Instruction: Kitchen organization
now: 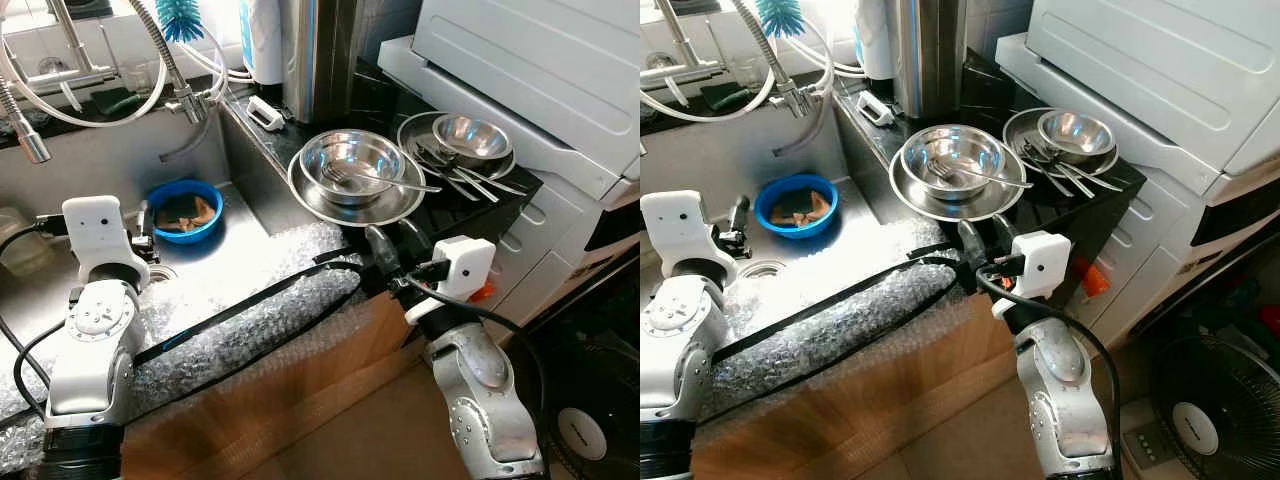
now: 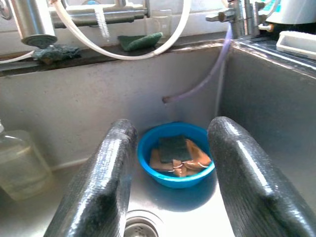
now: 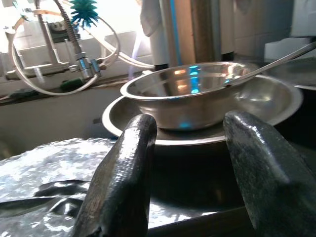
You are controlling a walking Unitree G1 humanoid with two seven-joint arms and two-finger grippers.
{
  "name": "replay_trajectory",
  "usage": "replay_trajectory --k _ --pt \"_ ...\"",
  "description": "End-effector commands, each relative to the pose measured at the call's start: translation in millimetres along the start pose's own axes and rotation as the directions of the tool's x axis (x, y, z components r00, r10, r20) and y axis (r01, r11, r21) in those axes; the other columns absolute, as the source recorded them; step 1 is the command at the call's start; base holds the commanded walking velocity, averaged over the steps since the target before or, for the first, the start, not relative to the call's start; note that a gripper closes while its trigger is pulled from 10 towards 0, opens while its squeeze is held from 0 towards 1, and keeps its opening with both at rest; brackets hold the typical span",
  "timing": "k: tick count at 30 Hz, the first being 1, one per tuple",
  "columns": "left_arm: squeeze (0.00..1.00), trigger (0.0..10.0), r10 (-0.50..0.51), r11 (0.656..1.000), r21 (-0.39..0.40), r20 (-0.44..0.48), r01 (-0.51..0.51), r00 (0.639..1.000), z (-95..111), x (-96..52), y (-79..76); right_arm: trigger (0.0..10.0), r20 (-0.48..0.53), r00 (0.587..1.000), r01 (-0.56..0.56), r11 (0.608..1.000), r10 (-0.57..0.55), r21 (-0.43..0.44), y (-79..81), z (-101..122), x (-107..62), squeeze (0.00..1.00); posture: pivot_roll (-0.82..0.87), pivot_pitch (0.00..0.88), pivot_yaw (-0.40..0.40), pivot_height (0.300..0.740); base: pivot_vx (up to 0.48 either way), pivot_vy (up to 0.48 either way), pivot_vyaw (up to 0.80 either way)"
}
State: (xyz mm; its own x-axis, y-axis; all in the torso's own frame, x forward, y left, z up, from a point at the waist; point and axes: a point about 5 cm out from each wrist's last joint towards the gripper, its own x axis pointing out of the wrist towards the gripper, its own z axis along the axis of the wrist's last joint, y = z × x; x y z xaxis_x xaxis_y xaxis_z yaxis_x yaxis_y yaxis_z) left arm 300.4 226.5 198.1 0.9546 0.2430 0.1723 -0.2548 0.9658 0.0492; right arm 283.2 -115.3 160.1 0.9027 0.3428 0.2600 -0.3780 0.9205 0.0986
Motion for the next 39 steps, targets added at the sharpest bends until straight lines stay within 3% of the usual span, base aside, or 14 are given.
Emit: replay_trajectory --k 1,11,23,33,39 --pt "0.0 10.0 -0.016 1.0 0.004 0.03 0.016 0.999 5 -0.9 -5.3 10.0 0.015 0.999 0.033 0.999 -0.032 -0.018 -6.2 3 1.5 0.0 0.06 0.091 -0.031 0.74 0.0 0.0 0.0" --pt "0.0 10.0 -0.059 0.998 0.005 0.067 0.059 0.996 8 -7.0 -11.7 10.0 0.029 0.998 0.065 0.997 -0.064 -0.031 -8.9 5 6.0 0.0 0.06 0.134 -0.038 0.74 0.0 0.0 0.0" --pt "0.0 10.0 -0.133 0.989 0.086 0.149 0.121 0.98 20 -11.2 -15.6 10.0 0.047 0.995 0.09 0.995 -0.088 -0.052 -12.7 9 6.6 0.0 0.06 0.16 -0.03 0.74 0.0 0.0 0.0" --pt "0.0 10.0 -0.114 0.992 0.087 0.265 0.094 0.957 54 -14.5 -5.5 10.0 0.055 0.993 0.106 0.992 -0.102 -0.065 -14.4 11 4.7 0.0 0.07 0.169 -0.027 0.74 0.0 0.0 0.0" --pt "0.0 10.0 -0.12 0.989 0.12 0.257 0.091 0.959 52 -22.3 -1.4 10.0 0.064 0.992 0.112 0.99 -0.107 -0.088 -15.0 12 4.7 0.0 0.06 0.168 -0.026 0.74 0.0 0.0 0.0"
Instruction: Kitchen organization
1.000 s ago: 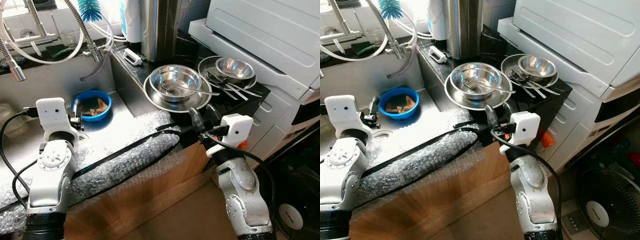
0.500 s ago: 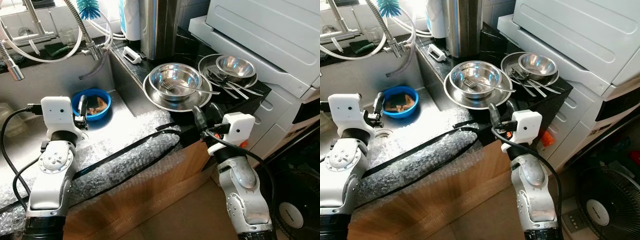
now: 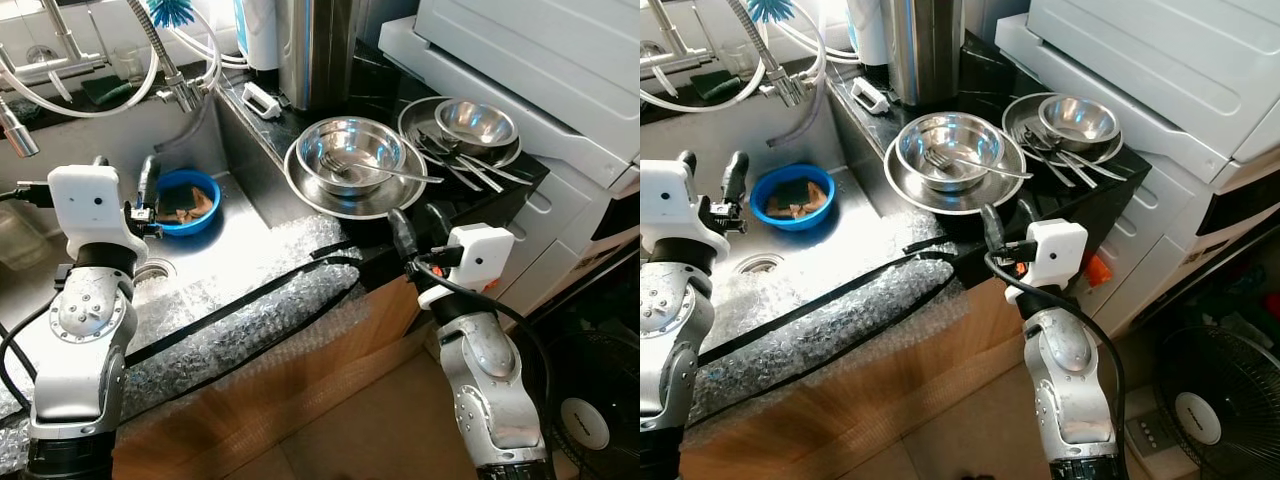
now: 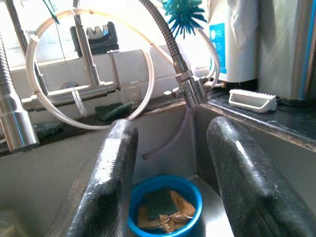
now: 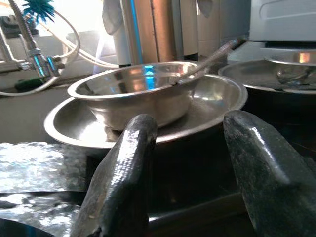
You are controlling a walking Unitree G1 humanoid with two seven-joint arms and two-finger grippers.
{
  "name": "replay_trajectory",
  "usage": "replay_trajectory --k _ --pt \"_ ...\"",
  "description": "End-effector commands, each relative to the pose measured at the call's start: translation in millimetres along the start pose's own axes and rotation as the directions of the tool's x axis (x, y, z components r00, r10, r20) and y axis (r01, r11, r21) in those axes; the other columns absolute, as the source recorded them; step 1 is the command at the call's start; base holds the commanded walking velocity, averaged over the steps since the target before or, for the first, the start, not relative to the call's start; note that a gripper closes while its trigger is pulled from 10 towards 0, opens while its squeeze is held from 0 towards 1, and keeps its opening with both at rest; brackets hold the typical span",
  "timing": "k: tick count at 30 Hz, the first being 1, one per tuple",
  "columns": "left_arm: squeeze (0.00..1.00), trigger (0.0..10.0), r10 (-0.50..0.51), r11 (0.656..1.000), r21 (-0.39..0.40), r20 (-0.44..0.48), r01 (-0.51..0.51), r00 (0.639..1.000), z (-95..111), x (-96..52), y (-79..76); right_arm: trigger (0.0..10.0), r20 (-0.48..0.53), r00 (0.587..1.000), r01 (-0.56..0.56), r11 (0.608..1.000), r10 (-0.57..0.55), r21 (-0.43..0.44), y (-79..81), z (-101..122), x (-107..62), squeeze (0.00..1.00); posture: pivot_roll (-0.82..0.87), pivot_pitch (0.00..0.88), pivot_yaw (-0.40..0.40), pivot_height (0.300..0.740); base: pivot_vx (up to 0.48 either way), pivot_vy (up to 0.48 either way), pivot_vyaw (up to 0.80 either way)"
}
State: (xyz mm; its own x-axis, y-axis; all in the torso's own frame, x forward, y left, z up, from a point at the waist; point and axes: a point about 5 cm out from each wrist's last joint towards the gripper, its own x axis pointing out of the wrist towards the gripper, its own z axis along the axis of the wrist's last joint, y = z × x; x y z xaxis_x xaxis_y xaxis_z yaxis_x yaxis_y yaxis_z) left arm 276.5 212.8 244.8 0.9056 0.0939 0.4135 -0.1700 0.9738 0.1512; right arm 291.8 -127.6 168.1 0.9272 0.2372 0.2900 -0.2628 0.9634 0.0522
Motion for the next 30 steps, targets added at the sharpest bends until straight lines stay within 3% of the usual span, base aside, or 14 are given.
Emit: replay_trajectory --k 1,5,6,7,8,15,16,17,18,30 --pt "0.0 10.0 0.0 0.999 0.04 -0.005 0.0 1.0 2 -5.2 3.7 10.0 0.022 1.0 0.007 1.0 -0.007 -0.014 -1.8 5 -0.7 0.0 0.07 0.171 -0.023 0.74 0.0 0.0 0.0" --pt "0.0 10.0 -0.014 0.997 0.073 -0.043 0.017 0.999 -8 -11.8 2.6 10.0 0.022 1.0 0.017 1.0 -0.016 -0.01 -2.3 4 -1.2 0.0 0.07 0.156 -0.022 0.74 0.0 0.0 0.0" --pt "0.0 10.0 -0.019 0.997 0.075 -0.054 0.023 0.998 -13 -13.1 0.1 10.0 0.022 1.0 0.017 1.0 -0.016 -0.007 -1.9 3 -0.3 0.56 0.07 0.151 -0.025 0.74 0.0 0.0 0.0" --pt "0.0 10.0 -0.02 0.997 0.073 -0.056 0.024 0.998 -14 -13.3 -1.1 10.0 0.022 1.0 0.016 1.0 -0.016 -0.008 -1.6 3 0.3 0.56 0.07 0.151 -0.025 0.74 0.0 0.0 0.0" --pt "0.0 10.0 -0.021 0.997 0.07 -0.056 0.025 0.998 -15 -13.4 -2.5 10.0 0.026 1.0 0.015 1.0 -0.015 -0.004 -2.0 4 1.2 1.0 0.07 0.146 -0.027 0.74 0.0 0.0 0.0" --pt "0.0 10.0 -0.028 0.998 0.057 -0.058 0.031 0.998 -15 -13.5 -6.6 10.0 0.034 0.999 0.028 0.999 -0.027 -0.015 -4.9 6 4.4 1.0 0.07 0.139 -0.029 0.74 0.0 0.0 0.0" --pt "0.0 10.0 -0.027 0.998 0.056 -0.057 0.03 0.998 -15 -13.2 -6.5 10.0 0.037 0.999 0.029 0.999 -0.028 -0.018 -4.9 6 5.5 0.83 0.07 0.139 -0.029 0.74 0.0 0.0 0.0" --pt "0.0 10.0 -0.027 0.998 0.056 -0.056 0.03 0.998 -15 -13.0 -6.5 10.0 0.04 0.999 0.029 0.999 -0.028 -0.019 -4.8 7 6.2 0.83 0.07 0.139 -0.029 0.74 0.0 0.0 0.0" --pt "0.0 10.0 -0.026 0.998 0.056 -0.055 0.029 0.998 -15 -12.8 -6.5 10.0 0.043 0.999 0.03 0.999 -0.029 -0.021 -4.8 8 7.2 0.0 0.07 0.122 -0.031 0.74 0.0 0.0 0.0" --pt "0.0 10.0 -0.033 0.999 0.038 -0.046 0.034 0.998 -17 -10.8 -12.0 10.0 0.087 0.995 0.048 0.999 -0.046 -0.02 -7.4 15 17.4 0.0 0.07 0.097 -0.033 0.74 0.0 0.0 0.0"
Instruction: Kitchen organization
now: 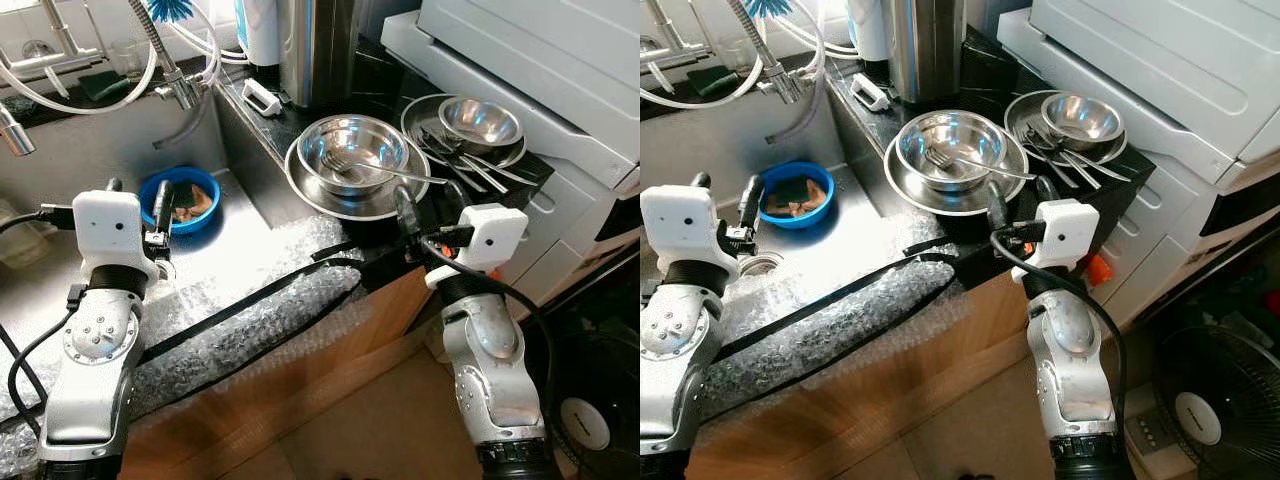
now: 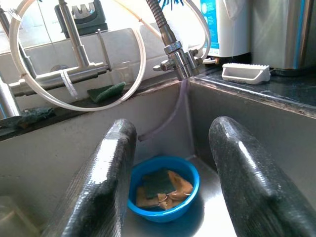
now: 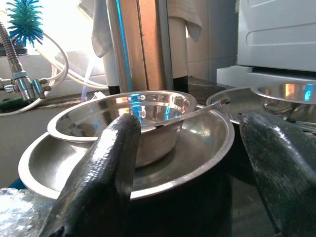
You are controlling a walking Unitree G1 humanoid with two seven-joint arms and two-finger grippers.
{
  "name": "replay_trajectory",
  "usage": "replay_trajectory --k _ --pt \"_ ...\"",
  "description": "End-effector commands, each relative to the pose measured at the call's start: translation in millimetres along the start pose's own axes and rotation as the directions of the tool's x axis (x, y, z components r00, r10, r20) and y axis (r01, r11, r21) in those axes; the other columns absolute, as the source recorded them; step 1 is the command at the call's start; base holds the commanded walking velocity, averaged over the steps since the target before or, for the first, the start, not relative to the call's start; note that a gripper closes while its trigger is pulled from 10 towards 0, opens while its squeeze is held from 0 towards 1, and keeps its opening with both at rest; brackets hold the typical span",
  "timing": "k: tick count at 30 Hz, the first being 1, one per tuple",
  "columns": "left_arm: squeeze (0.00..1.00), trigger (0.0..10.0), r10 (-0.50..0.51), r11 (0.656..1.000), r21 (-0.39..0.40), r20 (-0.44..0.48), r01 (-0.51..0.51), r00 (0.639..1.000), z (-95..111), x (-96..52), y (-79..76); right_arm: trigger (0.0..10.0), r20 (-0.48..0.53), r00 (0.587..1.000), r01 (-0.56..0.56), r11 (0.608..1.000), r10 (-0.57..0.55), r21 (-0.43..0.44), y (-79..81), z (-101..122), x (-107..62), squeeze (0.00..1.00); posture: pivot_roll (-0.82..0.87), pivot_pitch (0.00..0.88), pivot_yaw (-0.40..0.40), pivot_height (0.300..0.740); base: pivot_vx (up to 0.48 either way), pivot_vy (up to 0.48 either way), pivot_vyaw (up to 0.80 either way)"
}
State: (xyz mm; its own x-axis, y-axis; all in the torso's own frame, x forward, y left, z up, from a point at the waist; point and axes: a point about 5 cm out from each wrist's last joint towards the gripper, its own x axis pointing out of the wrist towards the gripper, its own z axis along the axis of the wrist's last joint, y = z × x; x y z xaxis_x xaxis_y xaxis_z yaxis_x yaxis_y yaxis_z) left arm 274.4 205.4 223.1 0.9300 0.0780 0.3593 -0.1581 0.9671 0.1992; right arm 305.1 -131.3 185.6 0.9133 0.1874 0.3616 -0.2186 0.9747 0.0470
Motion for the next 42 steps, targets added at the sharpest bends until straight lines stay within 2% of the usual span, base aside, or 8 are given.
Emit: replay_trajectory --k 1,27,28,29,30,31,33,42 --pt "0.0 10.0 -0.005 1.0 -0.001 0.009 0.005 1.0 0 0.9 -1.8 10.0 0.012 1.0 0.011 1.0 -0.011 -0.004 -1.6 1 1.9 0.0 0.07 0.099 -0.033 0.74 0.0 0.0 0.0" --pt "0.0 10.0 -0.005 1.0 -0.005 0.016 0.005 1.0 1 1.3 -8.0 10.0 0.017 0.999 0.048 0.998 -0.048 0.041 -6.8 -2 27.5 0.0 0.08 0.124 -0.033 0.74 0.0 0.0 0.0" --pt "0.0 10.0 -0.005 1.0 -0.005 0.016 0.005 1.0 1 1.3 -8.2 8.9 0.018 0.999 0.047 0.998 -0.048 0.042 -6.8 -2 28.3 0.0 0.08 0.123 -0.034 0.74 0.0 0.0 0.0" --pt "0.0 10.0 -0.005 1.0 -0.006 0.016 0.005 1.0 1 1.3 -8.3 8.9 0.019 0.999 0.047 0.998 -0.048 0.046 -6.8 -2 29.2 0.0 0.08 0.123 -0.033 0.74 0.0 0.0 0.0" --pt "0.0 10.0 -0.005 1.0 -0.006 0.016 0.005 1.0 1 1.3 -8.3 3.9 0.02 0.999 0.045 0.998 -0.046 0.045 -6.5 -2 30.3 0.0 0.08 0.124 -0.033 0.74 0.0 0.0 0.0" --pt "0.0 10.0 -0.005 1.0 -0.006 0.016 0.005 1.0 2 1.2 -8.3 1.8 0.021 0.999 0.045 0.998 -0.046 0.046 -6.5 -2 30.9 0.0 0.08 0.124 -0.033 0.74 0.0 0.0 0.0" --pt "0.0 10.0 -0.005 1.0 -0.004 0.017 0.005 1.0 2 1.2 -8.1 0.0 0.022 0.999 0.045 0.998 -0.046 0.049 -6.4 -2 31.8 0.0 0.08 0.126 -0.033 0.74 0.0 0.0 0.0" --pt "0.0 10.0 -0.007 1.0 -0.004 0.015 0.007 1.0 2 1.5 -8.4 0.0 0.024 0.999 0.037 0.998 -0.038 0.054 -4.8 -4 32.0 0.0 0.08 0.127 -0.032 0.74 0.0 0.0 0.0"
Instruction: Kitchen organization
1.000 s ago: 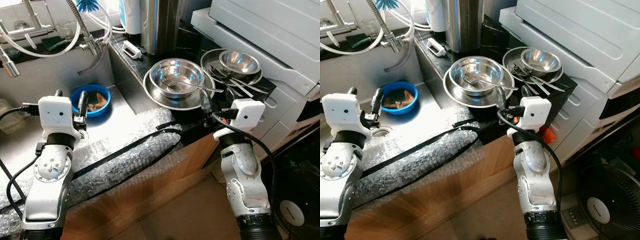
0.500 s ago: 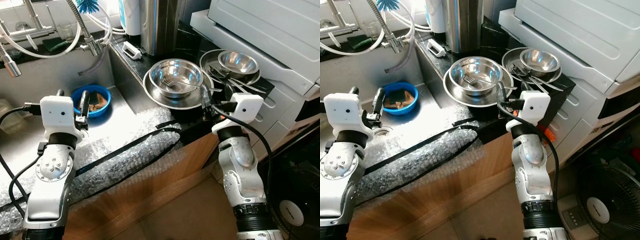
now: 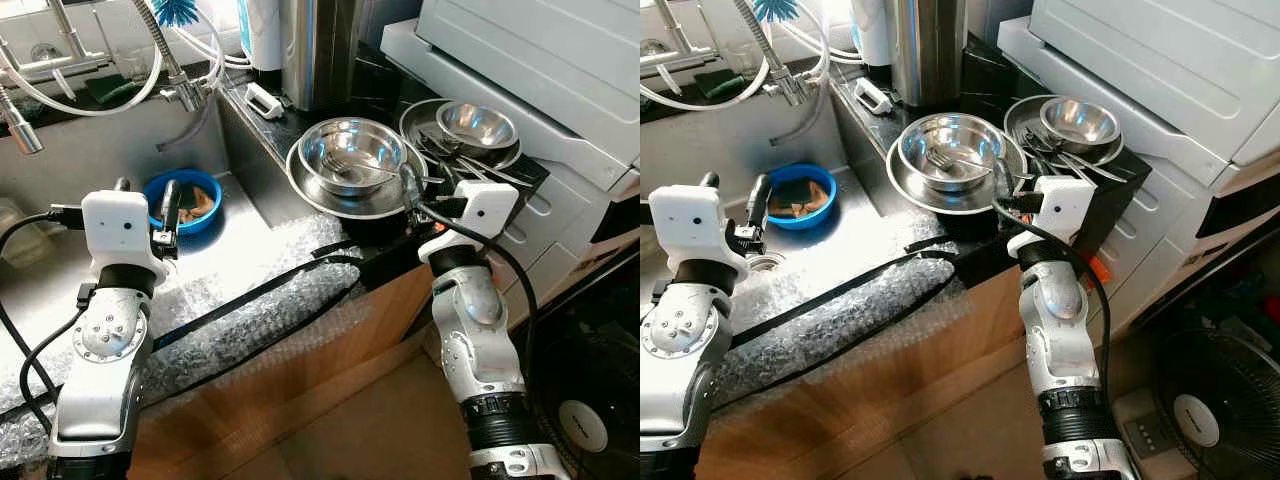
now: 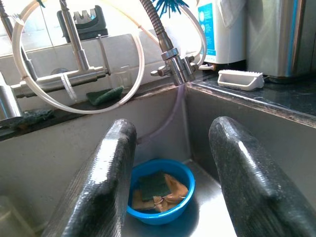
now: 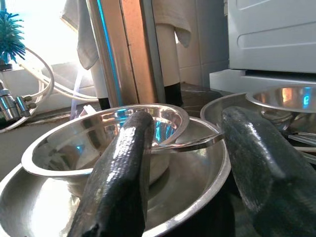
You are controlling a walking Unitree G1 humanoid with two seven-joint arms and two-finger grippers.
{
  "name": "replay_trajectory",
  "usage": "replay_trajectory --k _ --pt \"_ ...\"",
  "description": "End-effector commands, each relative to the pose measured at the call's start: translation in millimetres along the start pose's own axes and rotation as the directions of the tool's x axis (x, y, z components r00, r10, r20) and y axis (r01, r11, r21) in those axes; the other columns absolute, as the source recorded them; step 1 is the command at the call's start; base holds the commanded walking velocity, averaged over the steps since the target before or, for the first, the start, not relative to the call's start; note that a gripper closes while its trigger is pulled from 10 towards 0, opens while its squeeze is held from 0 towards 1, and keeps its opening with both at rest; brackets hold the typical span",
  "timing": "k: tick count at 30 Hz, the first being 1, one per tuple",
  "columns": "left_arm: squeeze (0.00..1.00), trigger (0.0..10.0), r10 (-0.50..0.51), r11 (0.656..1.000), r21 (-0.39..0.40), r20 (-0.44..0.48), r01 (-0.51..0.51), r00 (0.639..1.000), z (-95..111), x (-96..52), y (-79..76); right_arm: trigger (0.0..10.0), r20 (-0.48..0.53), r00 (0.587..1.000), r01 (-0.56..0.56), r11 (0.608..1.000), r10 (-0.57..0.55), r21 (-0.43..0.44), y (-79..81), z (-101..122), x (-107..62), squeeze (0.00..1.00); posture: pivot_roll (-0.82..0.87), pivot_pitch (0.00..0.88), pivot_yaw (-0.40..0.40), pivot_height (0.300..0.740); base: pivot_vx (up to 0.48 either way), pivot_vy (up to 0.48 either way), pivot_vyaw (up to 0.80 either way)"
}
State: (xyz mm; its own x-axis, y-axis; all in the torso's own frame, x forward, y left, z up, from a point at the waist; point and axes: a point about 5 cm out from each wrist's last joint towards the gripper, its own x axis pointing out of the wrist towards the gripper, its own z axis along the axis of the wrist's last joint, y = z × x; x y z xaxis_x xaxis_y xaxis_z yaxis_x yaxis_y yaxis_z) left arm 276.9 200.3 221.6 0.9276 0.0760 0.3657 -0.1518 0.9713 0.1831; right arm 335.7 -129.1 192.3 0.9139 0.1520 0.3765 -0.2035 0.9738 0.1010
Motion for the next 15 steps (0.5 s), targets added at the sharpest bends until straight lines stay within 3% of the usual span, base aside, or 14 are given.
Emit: replay_trajectory --k 1,15 --pt "0.0 10.0 -0.007 1.0 0.014 0.008 0.007 1.0 3.1 0.3 -3.0 0.0 0.006 1.0 0.003 1.0 -0.003 0.009 -0.5 -0.1 1.3 0.0 0.08 0.127 -0.032 0.74 0.0 0.0 0.0" --pt "0.0 10.0 -0.023 0.999 0.023 -0.005 0.023 1.0 0.4 1.4 -4.8 0.0 0.009 1.0 0.0 1.0 0.0 0.012 2.0 -1.1 2.7 0.0 0.08 0.119 -0.03 0.74 0.0 0.0 0.0"
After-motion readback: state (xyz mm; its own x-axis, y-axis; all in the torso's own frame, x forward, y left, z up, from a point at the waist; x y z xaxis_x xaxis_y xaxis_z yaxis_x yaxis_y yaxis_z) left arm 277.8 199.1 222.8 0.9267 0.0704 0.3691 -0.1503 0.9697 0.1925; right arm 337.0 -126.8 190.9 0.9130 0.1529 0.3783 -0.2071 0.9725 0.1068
